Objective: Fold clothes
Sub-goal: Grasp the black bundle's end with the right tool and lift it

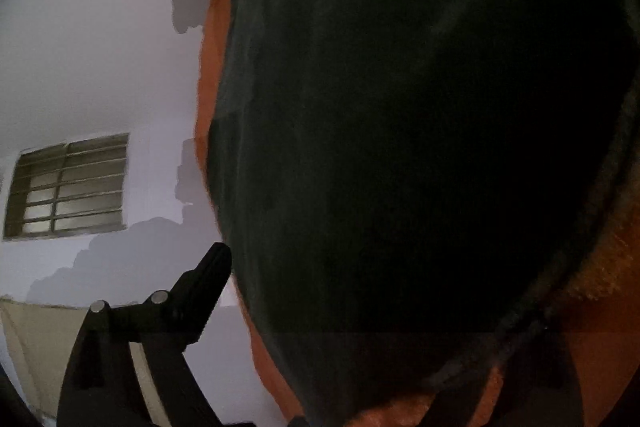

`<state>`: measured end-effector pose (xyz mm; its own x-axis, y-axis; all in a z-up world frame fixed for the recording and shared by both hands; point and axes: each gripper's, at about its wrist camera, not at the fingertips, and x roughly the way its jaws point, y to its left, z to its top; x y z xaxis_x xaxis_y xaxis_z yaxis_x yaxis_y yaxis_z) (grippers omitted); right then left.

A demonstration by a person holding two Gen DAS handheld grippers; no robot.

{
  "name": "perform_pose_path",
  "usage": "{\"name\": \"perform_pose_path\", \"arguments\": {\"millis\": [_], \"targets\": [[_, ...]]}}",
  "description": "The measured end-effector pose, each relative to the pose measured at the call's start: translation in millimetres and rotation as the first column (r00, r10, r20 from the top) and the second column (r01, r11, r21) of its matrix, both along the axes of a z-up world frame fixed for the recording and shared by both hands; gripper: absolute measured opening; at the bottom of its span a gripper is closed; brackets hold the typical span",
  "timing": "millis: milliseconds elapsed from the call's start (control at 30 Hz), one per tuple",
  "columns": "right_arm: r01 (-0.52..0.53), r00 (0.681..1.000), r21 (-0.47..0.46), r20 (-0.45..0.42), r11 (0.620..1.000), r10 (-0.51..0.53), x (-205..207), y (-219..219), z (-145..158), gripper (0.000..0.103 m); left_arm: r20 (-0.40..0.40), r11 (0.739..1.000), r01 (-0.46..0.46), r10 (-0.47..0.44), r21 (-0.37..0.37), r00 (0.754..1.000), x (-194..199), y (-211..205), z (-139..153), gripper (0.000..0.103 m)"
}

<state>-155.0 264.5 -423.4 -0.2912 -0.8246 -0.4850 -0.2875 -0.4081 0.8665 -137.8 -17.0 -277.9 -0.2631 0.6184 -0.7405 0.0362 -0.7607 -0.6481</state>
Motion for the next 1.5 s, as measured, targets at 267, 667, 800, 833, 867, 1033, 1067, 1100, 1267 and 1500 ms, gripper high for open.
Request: {"name": "perform_pose_path", "arguments": {"millis": [267, 667, 800, 833, 867, 1033, 1067, 1100, 1267, 1500], "targets": [[-0.023, 0.999, 0.064, -0.029, 0.998, 0.025, 16.4, 23.0, 23.8, 0.028, -0.005, 1.0, 0.002, -0.002, 0.011, 1.0, -2.4, -1.5, 2.5, 0.055], [-0.395, 0.919, 0.189, 0.071, 0.899, 0.388, 49.0, 121.2, 62.9, 0.024, -0.07, 0.996, -0.023, 0.017, -0.081, 0.997, -22.9, 1.5, 22.3, 0.055], [-0.559, 0.827, 0.218, 0.079, 0.8, 0.556, 59.4, 178.3, 64.9, 0.024, -0.114, 0.996, 0.037, -0.046, -0.083, 0.992, -39.2, 24.6, 41.9, 0.055], [-0.594, 0.802, 0.217, 0.081, 0.775, 0.592, 59.6, 189.7, 62.9, 0.024, -0.119, 0.993, 0.082, -0.091, -0.081, 0.989, -46.0, 36.1, 45.8, 0.055], [-0.634, 0.771, 0.203, 0.084, 0.747, 0.632, 56.6, 195.1, 58.6, 0.024, -0.123, 0.988, 0.129, -0.138, -0.081, 0.983, -53.2, 48.0, 49.6, 0.055], [-0.716, 0.698, 0.157, 0.198, 0.68, 0.689, 55.9, 221.5, 19.3, 0.04, -0.113, 0.872, 0.483, -0.49, -0.086, 0.865, -101.2, 131.3, 56.3, 0.06], [-0.72, 0.692, 0.149, 0.235, 0.678, 0.683, 59.3, 226.2, 9.9, 0.044, -0.108, 0.826, 0.557, -0.563, -0.085, 0.819, -110.8, 149.6, 54.7, 0.06], [-0.714, 0.697, 0.158, 0.249, 0.682, 0.673, 68.2, 233.7, 5.3, 0.049, -0.097, 0.799, 0.591, -0.6, -0.109, 0.794, -118.5, 164.6, 49.9, 0.06], [-0.552, 0.834, 0.147, 0.121, 0.821, 0.539, 121.9, 277.7, 18.2, 0.075, -0.05, 0.73, 0.682, -0.683, -0.039, 0.729, -156.3, 223.9, 27.1, 0.06], [-0.537, 0.844, 0.14, 0.069, 0.832, 0.532, 179.1, 295.2, 1.8, 0.077, 0.032, 0.768, 0.64, -0.641, 0.027, 0.767, -198.7, 275.7, -19.4, 0.061]]}}
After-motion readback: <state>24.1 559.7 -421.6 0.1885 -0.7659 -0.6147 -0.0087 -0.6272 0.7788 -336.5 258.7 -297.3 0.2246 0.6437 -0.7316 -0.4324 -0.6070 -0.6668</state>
